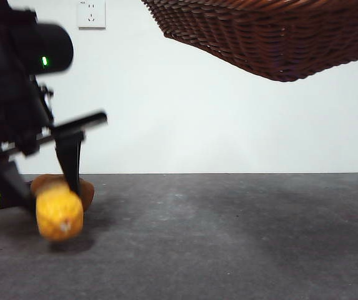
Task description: Help me put the vegetables on the table into the basket
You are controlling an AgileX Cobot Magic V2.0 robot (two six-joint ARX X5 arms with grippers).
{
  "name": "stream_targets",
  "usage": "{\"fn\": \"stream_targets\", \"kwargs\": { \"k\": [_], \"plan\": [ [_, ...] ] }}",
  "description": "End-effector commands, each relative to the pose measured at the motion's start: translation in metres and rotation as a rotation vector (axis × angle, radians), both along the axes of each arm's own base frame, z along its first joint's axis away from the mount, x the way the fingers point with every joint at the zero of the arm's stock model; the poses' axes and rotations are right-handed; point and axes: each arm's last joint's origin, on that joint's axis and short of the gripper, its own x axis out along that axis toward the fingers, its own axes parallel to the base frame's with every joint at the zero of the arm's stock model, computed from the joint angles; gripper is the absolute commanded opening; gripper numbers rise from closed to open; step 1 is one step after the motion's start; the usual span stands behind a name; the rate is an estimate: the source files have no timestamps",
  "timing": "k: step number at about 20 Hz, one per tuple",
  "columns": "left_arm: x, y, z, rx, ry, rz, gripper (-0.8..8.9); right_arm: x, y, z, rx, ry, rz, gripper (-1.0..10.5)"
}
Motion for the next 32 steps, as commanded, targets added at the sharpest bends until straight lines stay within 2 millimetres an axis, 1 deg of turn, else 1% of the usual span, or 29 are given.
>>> {"fn": "stream_targets", "kwargs": {
  "k": [1, 4, 6, 8, 10, 13, 15, 16, 19, 22, 25, 27, 29, 32],
  "plan": [
    [-0.012, 0.005, 0.029, 0.036, -0.186, -0.208, -0.08, -0.002, 0.000, 0.000, 0.004, 0.007, -0.001, -0.1],
    [-0.034, 0.015, 0.065, 0.054, -0.353, -0.323, -0.08, -0.002, -0.001, -0.005, -0.002, 0.036, -0.021, -0.1],
    [-0.053, 0.023, 0.087, 0.059, -0.458, -0.374, -0.08, 0.000, -0.001, -0.012, -0.012, 0.063, -0.056, -0.1],
    [-0.075, 0.032, 0.107, 0.073, -0.562, -0.432, -0.08, 0.003, 0.000, -0.025, -0.007, 0.095, -0.087, -0.1],
    [-0.095, 0.042, 0.120, 0.081, -0.631, -0.475, -0.08, 0.006, 0.001, -0.041, 0.006, 0.126, -0.113, -0.1],
    [-0.122, 0.050, 0.132, 0.062, -0.713, -0.565, -0.08, 0.010, 0.002, -0.067, 0.039, 0.172, -0.164, -0.1],
    [-0.134, 0.050, 0.138, 0.017, -0.763, -0.618, -0.08, 0.011, 0.003, -0.085, 0.064, 0.204, -0.198, -0.1],
    [-0.137, 0.048, 0.140, -0.010, -0.785, -0.641, -0.08, 0.012, 0.003, -0.094, 0.076, 0.218, -0.216, -0.1],
    [-0.136, 0.037, 0.144, -0.094, -0.807, -0.638, -0.08, 0.012, 0.004, -0.117, 0.106, 0.254, -0.260, -0.1],
    [-0.124, 0.014, 0.141, -0.149, -0.794, -0.678, -0.08, 0.011, 0.014, -0.130, 0.122, 0.273, -0.254, -0.1],
    [-0.099, -0.028, 0.123, -0.221, -0.715, -0.685, -0.08, 0.010, 0.031, -0.130, 0.153, 0.248, -0.232, -0.1],
    [-0.084, -0.054, 0.108, -0.272, -0.666, -0.662, -0.08, 0.009, 0.036, -0.129, 0.160, 0.237, -0.226, -0.1],
    [-0.074, -0.073, 0.091, -0.293, -0.604, -0.645, -0.08, 0.009, 0.038, -0.130, 0.145, 0.230, -0.242, -0.1],
    [-0.068, -0.088, 0.067, -0.266, -0.492, -0.633, -0.08, 0.009, 0.037, -0.130, 0.140, 0.226, -0.249, -0.1]
  ]
}}
